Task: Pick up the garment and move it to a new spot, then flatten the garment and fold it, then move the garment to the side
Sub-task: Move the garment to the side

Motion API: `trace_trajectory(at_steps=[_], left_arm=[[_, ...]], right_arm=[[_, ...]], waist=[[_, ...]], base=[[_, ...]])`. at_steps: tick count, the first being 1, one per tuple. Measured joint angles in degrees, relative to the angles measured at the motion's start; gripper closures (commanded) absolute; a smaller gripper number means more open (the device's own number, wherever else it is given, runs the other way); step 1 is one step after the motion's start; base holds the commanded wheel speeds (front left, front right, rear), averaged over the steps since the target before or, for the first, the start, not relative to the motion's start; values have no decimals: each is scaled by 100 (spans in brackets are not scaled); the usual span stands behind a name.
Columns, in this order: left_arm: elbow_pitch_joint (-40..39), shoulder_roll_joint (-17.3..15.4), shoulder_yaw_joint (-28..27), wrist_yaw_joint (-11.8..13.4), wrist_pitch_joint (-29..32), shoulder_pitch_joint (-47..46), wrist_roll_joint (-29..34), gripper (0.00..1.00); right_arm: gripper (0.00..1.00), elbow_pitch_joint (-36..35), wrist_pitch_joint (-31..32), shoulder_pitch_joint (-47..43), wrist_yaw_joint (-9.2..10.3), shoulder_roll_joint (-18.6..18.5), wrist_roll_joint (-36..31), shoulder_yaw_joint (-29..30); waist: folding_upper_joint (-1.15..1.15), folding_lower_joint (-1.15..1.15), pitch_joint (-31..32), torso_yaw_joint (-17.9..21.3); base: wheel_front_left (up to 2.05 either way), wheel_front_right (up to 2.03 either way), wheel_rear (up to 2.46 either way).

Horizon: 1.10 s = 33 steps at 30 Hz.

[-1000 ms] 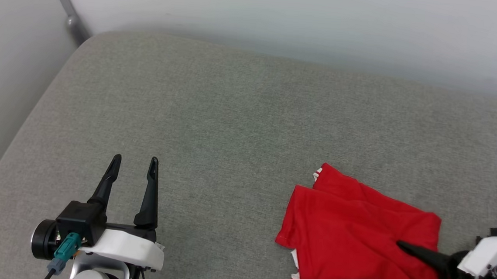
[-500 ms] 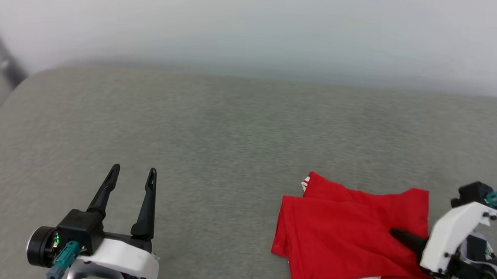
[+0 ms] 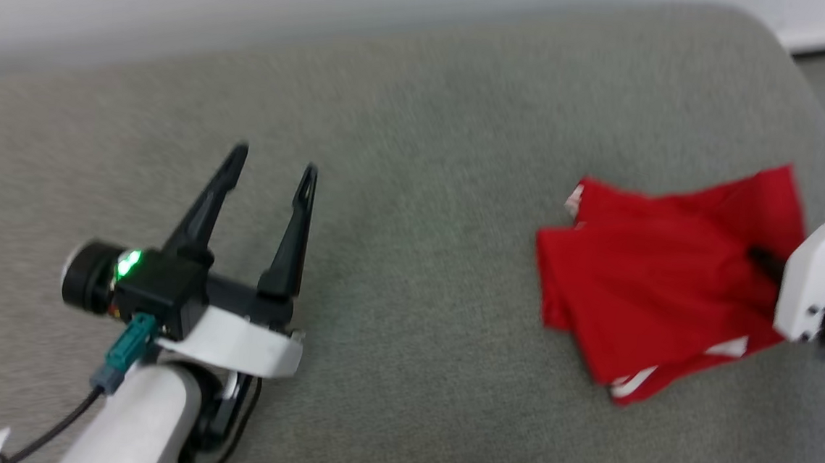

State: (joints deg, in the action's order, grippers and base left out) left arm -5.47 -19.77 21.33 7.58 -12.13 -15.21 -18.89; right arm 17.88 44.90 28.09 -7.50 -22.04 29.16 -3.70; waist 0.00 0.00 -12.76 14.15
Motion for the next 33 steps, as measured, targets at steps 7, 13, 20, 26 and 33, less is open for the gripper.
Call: trace_trajectory(at_steps=[7, 13, 20, 26, 33], left_arm=[[-474, -188, 176, -203, 416, -1054, 398, 0], [-748, -237, 297, -354, 679, -1738, 603, 0], [-910, -274, 425, -421, 870, -2009, 704, 0], [-893, -304, 432, -403, 894, -2023, 697, 0], [-631, -190, 402, -300, 601, -1663, 471, 0]], right_arm=[[100, 665, -1016, 884, 0, -515, -99, 414], [100, 1303, -1937, 1600, -2, -758, -358, 739], [0, 2238, -2918, 2043, -2, -646, -801, 988], [0, 2914, -3857, 2271, -2, -520, -1515, 1327], [0, 3006, -4663, 2257, -2, -632, -2220, 1535]], waist=[[0, 1, -1225, 391], [0, 1, -2157, 560], [0, 1, -2845, 611], [0, 1, -2906, 580], [0, 0, -2443, 561]], base=[[0, 0, 0], [0, 0, 0], [0, 0, 0], [0, 0, 0], [0, 0, 0]])
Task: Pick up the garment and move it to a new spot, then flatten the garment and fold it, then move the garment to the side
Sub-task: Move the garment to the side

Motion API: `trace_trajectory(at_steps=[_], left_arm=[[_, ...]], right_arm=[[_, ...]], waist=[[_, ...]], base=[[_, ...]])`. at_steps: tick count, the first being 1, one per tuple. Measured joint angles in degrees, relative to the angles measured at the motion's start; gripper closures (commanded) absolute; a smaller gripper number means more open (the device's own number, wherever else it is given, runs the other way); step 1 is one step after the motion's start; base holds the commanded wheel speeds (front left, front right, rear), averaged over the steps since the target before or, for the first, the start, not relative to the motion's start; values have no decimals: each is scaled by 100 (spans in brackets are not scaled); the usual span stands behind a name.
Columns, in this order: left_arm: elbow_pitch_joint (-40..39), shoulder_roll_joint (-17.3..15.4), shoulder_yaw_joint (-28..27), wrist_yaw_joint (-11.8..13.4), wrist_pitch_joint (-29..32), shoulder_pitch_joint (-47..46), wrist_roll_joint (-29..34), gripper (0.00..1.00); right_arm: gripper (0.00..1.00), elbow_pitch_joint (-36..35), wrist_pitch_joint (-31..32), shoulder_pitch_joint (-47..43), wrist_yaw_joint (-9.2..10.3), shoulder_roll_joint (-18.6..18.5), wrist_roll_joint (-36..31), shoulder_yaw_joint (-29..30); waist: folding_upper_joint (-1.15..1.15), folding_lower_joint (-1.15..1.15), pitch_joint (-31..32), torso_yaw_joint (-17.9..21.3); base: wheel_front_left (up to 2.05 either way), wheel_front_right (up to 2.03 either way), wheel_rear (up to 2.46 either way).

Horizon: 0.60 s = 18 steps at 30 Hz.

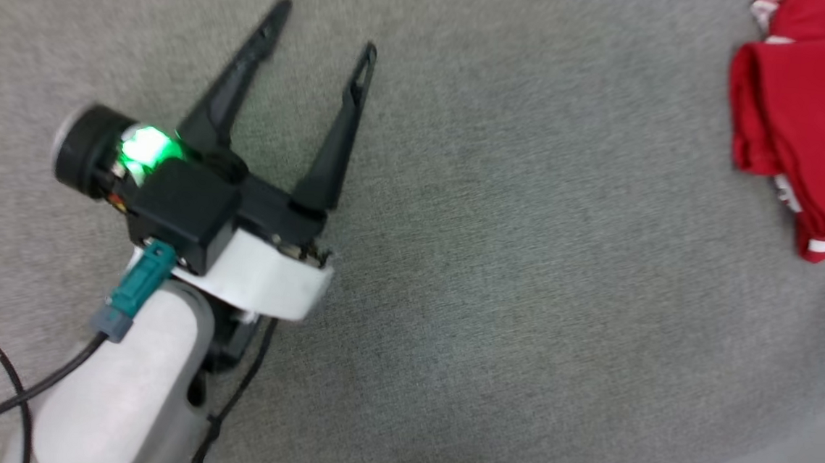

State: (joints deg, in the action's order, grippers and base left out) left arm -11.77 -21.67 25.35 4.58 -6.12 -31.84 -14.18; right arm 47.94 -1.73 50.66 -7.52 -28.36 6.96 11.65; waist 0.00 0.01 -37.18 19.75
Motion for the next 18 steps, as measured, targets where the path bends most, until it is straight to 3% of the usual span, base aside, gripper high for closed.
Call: trace_trajectory(at_steps=[6, 18], left_arm=[[409, 187, -60, 178, -394, 615, -316, 0], [967, 398, -294, 513, -722, 1816, -788, 0]], right_arm=[[0, -325, -368, -578, 0, 73, 143, -105], [0, -1551, -721, -2591, 1, 1016, 472, -245]], waist=[[0, 0, 686, -123], [0, -1, 2112, -806]], base=[[0, 0, 0], [0, 0, 0]])
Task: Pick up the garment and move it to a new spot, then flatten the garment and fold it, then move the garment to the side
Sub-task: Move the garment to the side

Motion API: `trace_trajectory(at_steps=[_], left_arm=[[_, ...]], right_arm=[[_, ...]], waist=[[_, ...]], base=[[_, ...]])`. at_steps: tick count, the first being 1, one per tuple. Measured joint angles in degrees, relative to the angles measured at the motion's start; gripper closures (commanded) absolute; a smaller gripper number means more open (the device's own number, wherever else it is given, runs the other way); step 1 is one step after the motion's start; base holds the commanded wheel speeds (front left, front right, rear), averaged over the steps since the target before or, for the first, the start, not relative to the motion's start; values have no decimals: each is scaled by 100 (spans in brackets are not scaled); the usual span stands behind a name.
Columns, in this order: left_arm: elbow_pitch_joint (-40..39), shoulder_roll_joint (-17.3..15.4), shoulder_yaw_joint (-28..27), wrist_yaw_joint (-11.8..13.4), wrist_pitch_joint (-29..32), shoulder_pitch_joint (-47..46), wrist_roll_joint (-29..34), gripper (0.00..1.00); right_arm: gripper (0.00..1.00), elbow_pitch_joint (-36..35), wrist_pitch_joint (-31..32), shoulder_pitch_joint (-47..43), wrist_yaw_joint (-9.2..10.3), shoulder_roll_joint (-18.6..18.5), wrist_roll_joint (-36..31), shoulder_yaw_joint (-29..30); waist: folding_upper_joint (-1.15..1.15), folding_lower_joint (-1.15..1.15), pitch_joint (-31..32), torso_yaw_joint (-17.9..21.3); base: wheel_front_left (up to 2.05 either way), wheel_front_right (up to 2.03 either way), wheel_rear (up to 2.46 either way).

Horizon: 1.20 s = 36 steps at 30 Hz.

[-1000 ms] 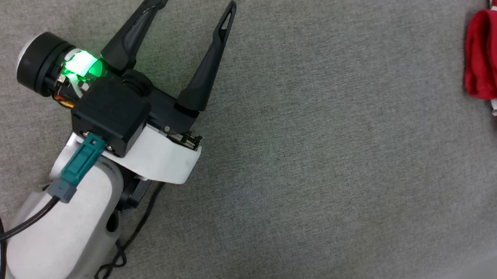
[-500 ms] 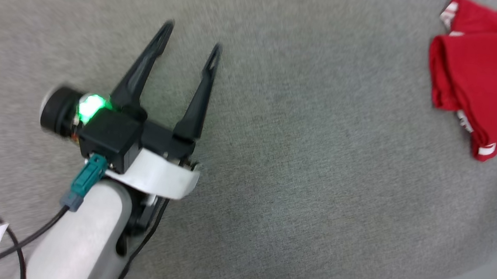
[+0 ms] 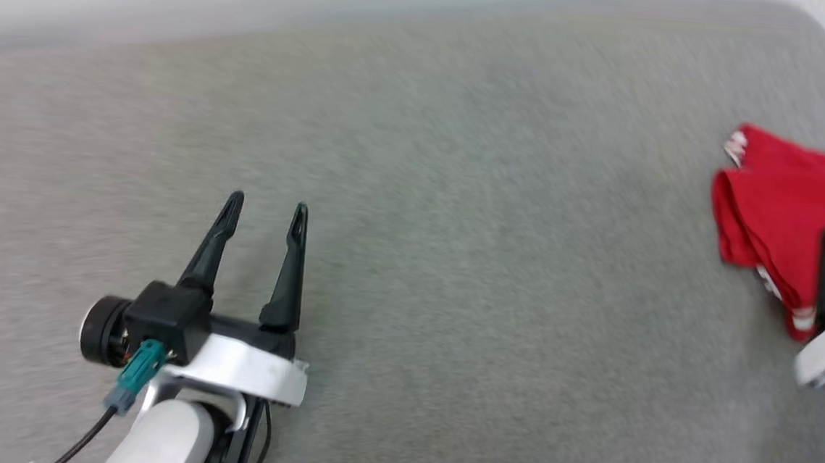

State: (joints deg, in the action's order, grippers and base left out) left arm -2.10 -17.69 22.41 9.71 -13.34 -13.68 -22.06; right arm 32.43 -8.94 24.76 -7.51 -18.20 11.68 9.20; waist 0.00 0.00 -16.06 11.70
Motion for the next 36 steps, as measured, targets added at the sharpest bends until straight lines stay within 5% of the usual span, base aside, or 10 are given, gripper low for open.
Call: trace_trajectory(at_steps=[12, 21, 36], left_arm=[[197, -96, -321, 256, -48, 715, -280, 0], [459, -456, -469, 336, -20, 1259, -330, 0], [810, -438, -314, 233, -41, 1443, -385, 0]], right_arm=[[0, -2113, 175, -1598, 0, 911, -62, -425], [0, -3494, 608, -2635, 0, 1314, -338, -445], [0, -3998, 904, -3229, 0, 1480, -324, -609]], waist=[[0, -1, 994, -934], [0, -1, 1652, -1181], [0, -1, 1923, -1180]], base=[[0, 0, 0], [0, 0, 0], [0, 0, 0]])
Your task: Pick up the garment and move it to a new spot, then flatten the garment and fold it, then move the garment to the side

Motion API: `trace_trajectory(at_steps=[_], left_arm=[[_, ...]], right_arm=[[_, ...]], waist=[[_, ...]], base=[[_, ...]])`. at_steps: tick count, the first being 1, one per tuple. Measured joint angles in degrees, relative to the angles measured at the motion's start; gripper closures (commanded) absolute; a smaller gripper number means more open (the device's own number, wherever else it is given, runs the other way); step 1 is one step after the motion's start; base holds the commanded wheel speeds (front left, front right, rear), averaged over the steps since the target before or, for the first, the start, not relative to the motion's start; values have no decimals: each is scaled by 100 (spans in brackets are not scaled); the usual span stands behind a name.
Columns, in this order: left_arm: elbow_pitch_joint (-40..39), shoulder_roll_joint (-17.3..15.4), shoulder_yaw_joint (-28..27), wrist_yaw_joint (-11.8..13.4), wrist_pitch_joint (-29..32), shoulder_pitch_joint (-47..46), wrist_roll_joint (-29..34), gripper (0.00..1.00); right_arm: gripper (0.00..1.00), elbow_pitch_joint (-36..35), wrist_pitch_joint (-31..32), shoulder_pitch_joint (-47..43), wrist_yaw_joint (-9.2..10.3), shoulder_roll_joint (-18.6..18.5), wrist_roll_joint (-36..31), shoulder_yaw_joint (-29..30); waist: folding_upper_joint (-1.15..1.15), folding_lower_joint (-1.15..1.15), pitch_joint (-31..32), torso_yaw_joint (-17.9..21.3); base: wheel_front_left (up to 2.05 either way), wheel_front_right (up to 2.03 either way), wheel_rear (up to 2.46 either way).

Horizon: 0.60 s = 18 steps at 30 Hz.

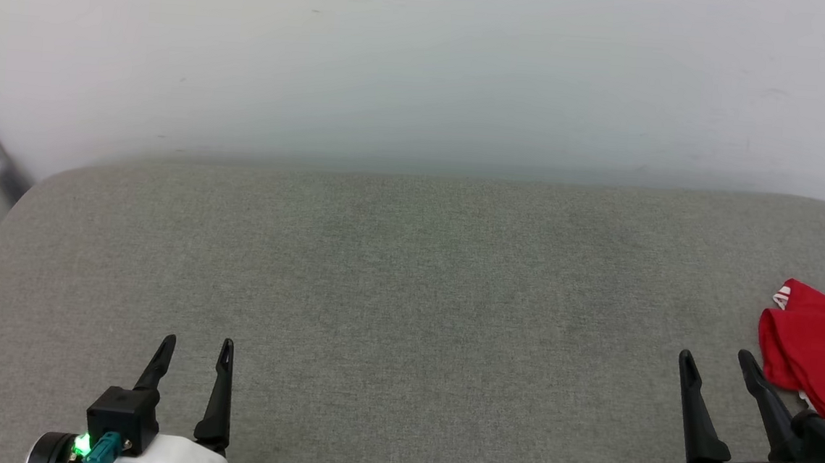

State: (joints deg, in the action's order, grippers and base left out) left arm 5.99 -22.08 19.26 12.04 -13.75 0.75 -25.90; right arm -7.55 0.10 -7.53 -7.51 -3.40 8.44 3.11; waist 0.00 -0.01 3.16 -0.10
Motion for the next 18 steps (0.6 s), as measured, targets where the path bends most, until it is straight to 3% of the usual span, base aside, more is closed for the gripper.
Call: trace_trajectory(at_steps=[14, 15, 18], left_arm=[[-22, 60, -109, -9, -82, -3, -12, 0], [-25, 64, -112, -21, -85, -3, -15, 100], [109, 153, -70, -23, -57, 70, -16, 100]], right_arm=[[0, 4, -33, 4, 0, 22, 18, -116], [100, 13, -42, 4, 0, 23, 20, -126], [100, 172, -24, -18, -1, 23, 15, -137]], waist=[[0, 1, -30, 17], [0, 1, -29, 17], [0, 1, -30, 18]], base=[[0, 0, 0], [0, 0, 0], [0, 0, 0]])
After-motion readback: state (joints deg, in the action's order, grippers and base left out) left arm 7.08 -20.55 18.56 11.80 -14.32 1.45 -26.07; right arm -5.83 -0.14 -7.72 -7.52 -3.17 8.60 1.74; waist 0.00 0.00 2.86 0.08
